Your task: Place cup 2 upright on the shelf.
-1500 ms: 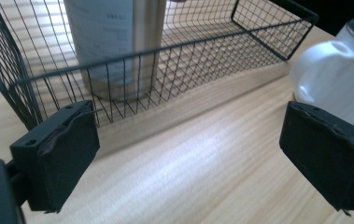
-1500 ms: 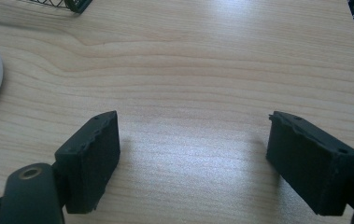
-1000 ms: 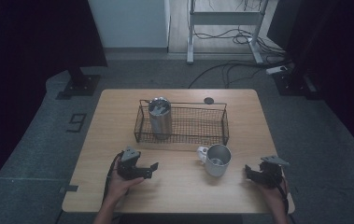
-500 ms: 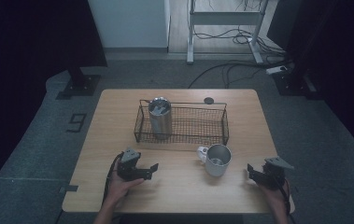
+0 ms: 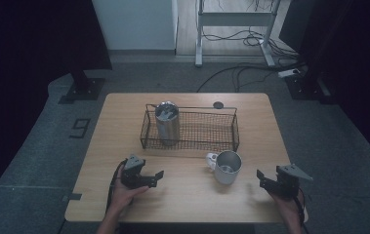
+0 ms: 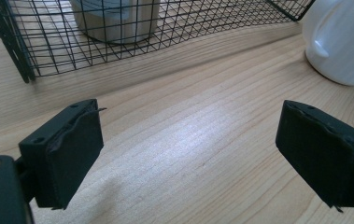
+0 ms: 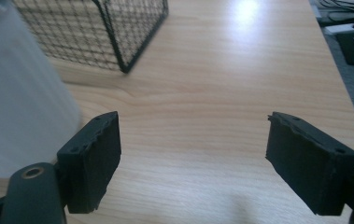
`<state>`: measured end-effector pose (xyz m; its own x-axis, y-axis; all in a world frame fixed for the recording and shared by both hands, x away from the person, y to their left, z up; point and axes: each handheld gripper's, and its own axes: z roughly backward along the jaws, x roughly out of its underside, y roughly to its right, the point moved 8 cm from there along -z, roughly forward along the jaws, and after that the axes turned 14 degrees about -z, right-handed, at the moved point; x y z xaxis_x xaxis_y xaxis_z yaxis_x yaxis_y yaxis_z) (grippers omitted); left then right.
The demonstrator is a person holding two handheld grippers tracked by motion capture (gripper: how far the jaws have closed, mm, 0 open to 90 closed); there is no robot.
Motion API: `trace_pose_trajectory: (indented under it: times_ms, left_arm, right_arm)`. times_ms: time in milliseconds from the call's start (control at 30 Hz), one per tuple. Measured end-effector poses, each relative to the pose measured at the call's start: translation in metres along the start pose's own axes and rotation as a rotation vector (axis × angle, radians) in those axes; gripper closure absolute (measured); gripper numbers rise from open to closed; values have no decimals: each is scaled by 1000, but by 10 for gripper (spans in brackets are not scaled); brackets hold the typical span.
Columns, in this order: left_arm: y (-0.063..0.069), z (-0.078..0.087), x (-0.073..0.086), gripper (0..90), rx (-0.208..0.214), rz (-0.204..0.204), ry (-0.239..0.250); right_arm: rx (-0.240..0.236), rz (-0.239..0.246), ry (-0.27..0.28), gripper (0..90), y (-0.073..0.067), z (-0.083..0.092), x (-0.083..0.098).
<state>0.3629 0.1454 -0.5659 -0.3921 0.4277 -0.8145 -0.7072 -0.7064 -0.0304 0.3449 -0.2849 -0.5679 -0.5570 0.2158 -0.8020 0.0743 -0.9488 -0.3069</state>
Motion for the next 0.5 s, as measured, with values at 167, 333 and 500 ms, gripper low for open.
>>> trace_pose_trajectory:
  times_ms: [167,333,500]
  left_arm:
    - [3,-2,1,75,9,-5,-7]
    - [4,-2,1,75,14,-4,-7]
    - [4,-2,2,75,16,2,-9]
  right_arm:
    - [-50,0,10,177,-12,5,-3]
    - [-103,6,28,175,-29,12,-7]
    - [-151,18,32,168,-43,19,-9]
